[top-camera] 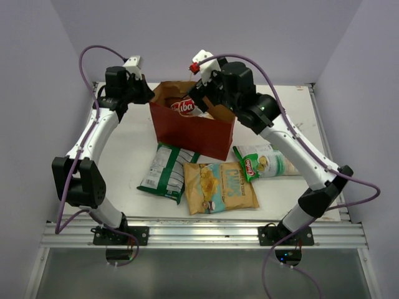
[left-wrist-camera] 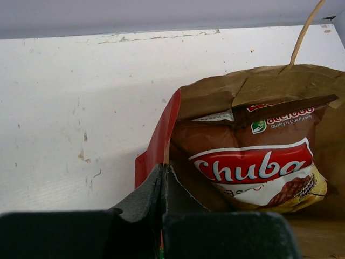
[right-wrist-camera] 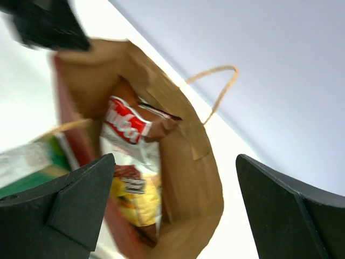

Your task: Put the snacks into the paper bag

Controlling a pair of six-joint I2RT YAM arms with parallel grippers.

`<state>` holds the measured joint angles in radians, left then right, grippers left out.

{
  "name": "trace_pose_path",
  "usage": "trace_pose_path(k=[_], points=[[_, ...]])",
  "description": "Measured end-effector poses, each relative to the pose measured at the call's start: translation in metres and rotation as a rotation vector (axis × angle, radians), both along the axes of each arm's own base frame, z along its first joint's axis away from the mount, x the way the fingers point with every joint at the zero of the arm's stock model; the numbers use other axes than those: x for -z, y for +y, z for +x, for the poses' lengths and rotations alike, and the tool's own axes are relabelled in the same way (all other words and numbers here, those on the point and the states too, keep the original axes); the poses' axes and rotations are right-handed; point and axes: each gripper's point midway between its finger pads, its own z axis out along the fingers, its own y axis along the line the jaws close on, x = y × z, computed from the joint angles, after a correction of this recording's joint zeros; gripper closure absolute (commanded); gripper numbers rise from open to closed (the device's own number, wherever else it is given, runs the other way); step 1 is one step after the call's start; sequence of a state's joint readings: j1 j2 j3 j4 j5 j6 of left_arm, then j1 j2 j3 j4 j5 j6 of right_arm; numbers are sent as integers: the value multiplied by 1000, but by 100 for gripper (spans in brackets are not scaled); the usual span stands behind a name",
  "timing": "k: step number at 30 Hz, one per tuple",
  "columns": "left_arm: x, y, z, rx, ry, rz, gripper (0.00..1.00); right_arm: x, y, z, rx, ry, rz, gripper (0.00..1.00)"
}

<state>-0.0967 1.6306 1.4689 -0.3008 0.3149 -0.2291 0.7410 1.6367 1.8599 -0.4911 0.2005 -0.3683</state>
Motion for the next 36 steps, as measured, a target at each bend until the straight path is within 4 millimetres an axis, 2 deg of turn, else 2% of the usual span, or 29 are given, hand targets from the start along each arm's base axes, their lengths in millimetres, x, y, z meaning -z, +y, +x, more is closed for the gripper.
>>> trace_pose_path(k=[3, 4, 6, 8, 10, 11, 12, 13, 16, 18, 21, 24, 26, 30, 34, 36], points=[[0, 0, 0, -1, 0, 0, 100, -34, 12, -36, -92, 18, 62, 5], [0, 0, 0, -1, 0, 1, 100, -38, 20, -51, -135, 36, 79, 6], [0, 1, 0, -4, 0, 2, 100, -29, 34, -80, -209, 97, 89, 8], [1, 2, 1, -11, 1, 6, 100, 6, 49, -106, -277, 196, 61, 8], [1, 4, 1, -20, 1, 10, 100, 62, 61, -128, -319, 327, -10, 8], [1, 5, 2, -27, 2, 14, 100, 97, 69, -135, -332, 409, -55, 8], [2, 6, 2, -32, 2, 16, 100, 120, 73, -139, -333, 460, -87, 8], [2, 6, 2, -36, 2, 18, 100, 153, 79, -145, -335, 535, -134, 7], [2, 8, 2, -43, 2, 22, 100, 206, 95, -152, -337, 645, -204, 7], [1, 8, 2, -45, 1, 23, 100, 229, 106, -158, -348, 686, -236, 5], [-1, 8, 1, -46, -1, 23, 100, 242, 130, -165, -388, 703, -246, 1], [-3, 9, -2, -48, -1, 24, 100, 243, 155, -167, -426, 684, -228, 1], [-4, 9, -4, -51, -3, 25, 100, 247, 165, -170, -446, 680, -219, 1], [-7, 11, -11, -54, -7, 27, 100, 265, 173, -169, -451, 690, -229, 1], [-11, 11, -14, -56, -13, 28, 100, 305, 172, -161, -406, 701, -281, 2], [-12, 12, -14, -57, -16, 29, 100, 324, 170, -158, -384, 699, -312, 10]])
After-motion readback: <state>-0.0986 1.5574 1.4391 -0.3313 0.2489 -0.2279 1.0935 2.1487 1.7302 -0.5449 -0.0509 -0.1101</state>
